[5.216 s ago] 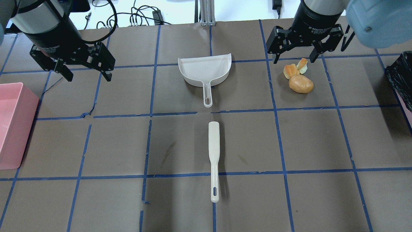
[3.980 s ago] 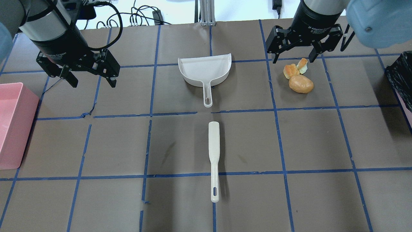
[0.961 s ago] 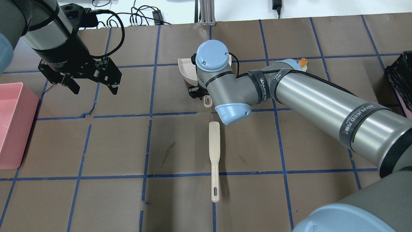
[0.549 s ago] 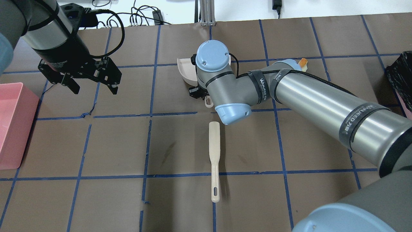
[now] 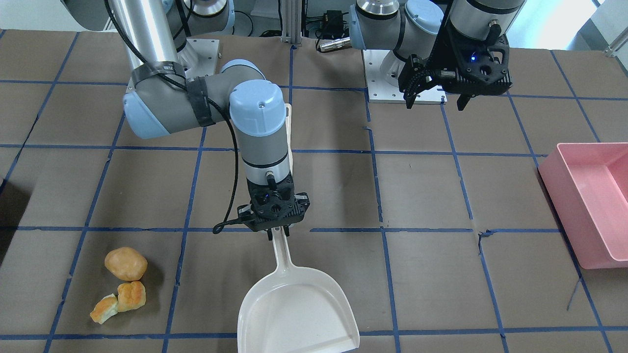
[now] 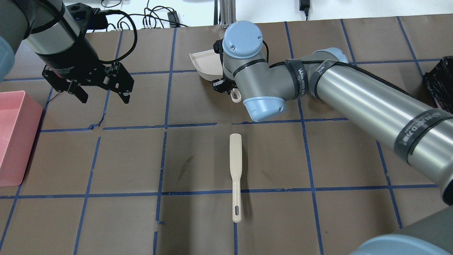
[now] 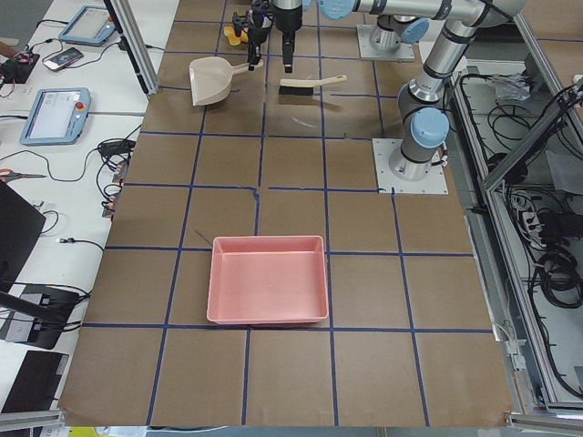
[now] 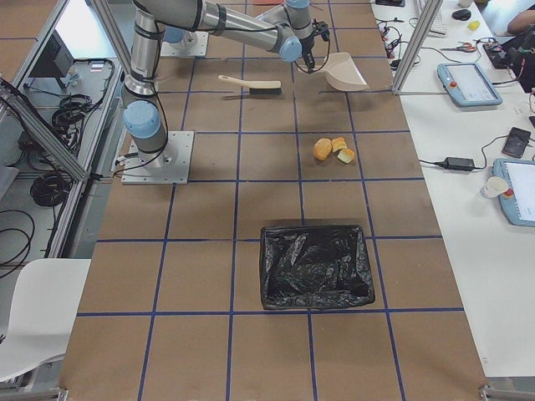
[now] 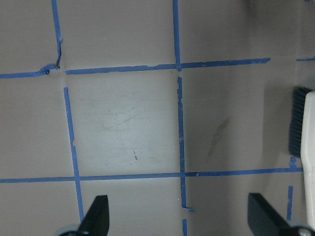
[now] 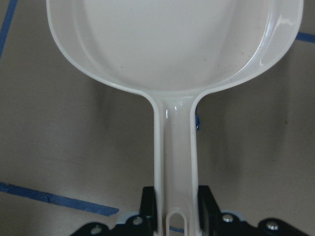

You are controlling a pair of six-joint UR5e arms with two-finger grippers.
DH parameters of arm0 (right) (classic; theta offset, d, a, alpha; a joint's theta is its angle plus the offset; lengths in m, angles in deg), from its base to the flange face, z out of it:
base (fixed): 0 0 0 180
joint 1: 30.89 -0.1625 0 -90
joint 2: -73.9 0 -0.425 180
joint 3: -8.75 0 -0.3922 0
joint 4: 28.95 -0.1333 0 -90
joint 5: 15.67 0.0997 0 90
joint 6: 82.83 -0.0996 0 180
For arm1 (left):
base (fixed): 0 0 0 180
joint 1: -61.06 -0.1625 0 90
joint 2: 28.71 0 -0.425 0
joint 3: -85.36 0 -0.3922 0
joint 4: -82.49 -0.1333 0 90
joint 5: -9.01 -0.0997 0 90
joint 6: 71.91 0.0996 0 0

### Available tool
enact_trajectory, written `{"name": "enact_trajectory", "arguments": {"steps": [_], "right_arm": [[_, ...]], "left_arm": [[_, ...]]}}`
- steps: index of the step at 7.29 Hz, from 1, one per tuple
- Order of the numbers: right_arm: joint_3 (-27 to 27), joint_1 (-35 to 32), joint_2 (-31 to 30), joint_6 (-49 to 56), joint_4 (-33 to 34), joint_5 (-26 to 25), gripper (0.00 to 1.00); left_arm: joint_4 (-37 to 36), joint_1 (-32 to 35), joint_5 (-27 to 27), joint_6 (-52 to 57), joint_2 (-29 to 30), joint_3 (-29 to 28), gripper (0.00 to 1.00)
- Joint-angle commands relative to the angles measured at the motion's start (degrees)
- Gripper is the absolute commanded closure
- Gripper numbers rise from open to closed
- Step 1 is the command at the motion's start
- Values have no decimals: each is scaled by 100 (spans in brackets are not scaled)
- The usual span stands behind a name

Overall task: Sweep and dump trash in nearest bin
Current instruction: 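Lift the dustpan with the right gripper while the left gripper reaches for the brush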

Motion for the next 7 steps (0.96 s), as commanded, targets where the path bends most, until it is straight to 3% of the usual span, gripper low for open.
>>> {"name": "enact_trajectory", "arguments": {"steps": [1, 3, 5, 7], "right_arm": [[294, 741, -469, 1185, -1208, 276, 100], [567, 1542, -980, 2635, -2667, 268, 100], [656, 2447, -1288, 4025, -3356, 276, 100], [735, 3151, -1316, 5300, -3630, 259, 100]], "left_arm": [[-24, 217, 60, -74, -146, 400, 0], [-444, 725, 288, -728, -200, 867, 0], [-1016, 1664, 342, -1730, -95, 1183, 0], [-1699, 2351, 315, -2261, -86, 1972, 0]]}}
